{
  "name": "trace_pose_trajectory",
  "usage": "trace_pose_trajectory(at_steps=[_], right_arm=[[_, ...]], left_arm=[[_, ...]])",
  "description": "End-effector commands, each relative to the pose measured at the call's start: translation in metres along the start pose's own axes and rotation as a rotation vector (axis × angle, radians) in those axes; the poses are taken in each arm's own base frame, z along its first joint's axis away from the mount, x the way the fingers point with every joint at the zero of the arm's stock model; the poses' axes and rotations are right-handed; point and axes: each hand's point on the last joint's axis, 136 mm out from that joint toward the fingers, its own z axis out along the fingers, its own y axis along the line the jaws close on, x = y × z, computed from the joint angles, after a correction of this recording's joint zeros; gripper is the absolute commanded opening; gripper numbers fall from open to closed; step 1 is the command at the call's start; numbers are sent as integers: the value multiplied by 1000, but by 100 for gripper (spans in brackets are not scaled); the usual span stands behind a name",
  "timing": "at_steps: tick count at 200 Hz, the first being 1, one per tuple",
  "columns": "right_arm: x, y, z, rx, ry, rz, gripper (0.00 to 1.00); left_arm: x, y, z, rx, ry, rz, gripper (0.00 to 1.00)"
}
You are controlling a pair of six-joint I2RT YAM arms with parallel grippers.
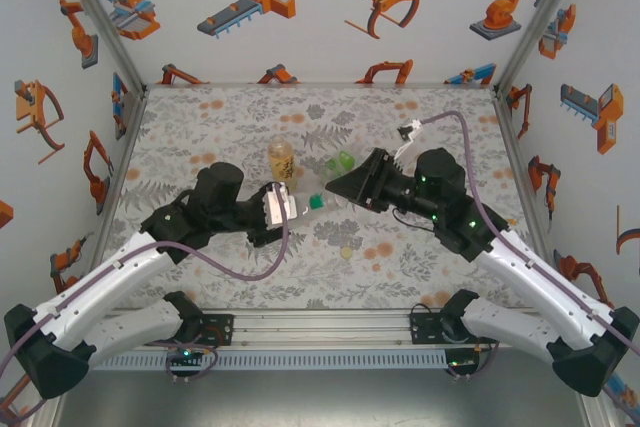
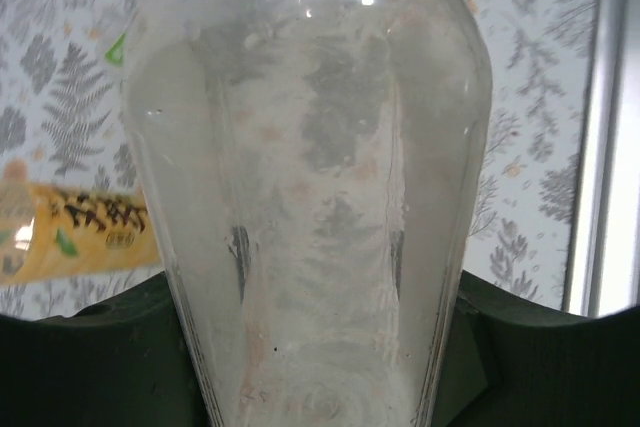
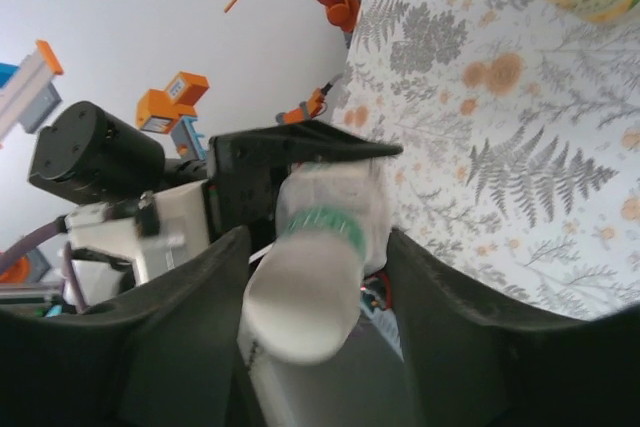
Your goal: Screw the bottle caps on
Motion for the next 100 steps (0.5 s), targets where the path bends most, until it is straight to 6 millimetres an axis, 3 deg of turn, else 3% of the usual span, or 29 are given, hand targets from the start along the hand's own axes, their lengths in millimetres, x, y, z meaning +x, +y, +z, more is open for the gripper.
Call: trace_pose_trajectory(at_steps=[1, 57, 100], right_arm=[[-12, 15, -14, 5, -37, -142, 61], [-17, 22, -40, 79, -36, -432, 67], [-2, 55, -59, -58, 22, -841, 64]], left_arm=[[-28, -10, -6, 57, -125, 70, 0], [-28, -12, -7, 68, -125, 73, 0], [-25, -13, -4, 89, -100, 63, 0]])
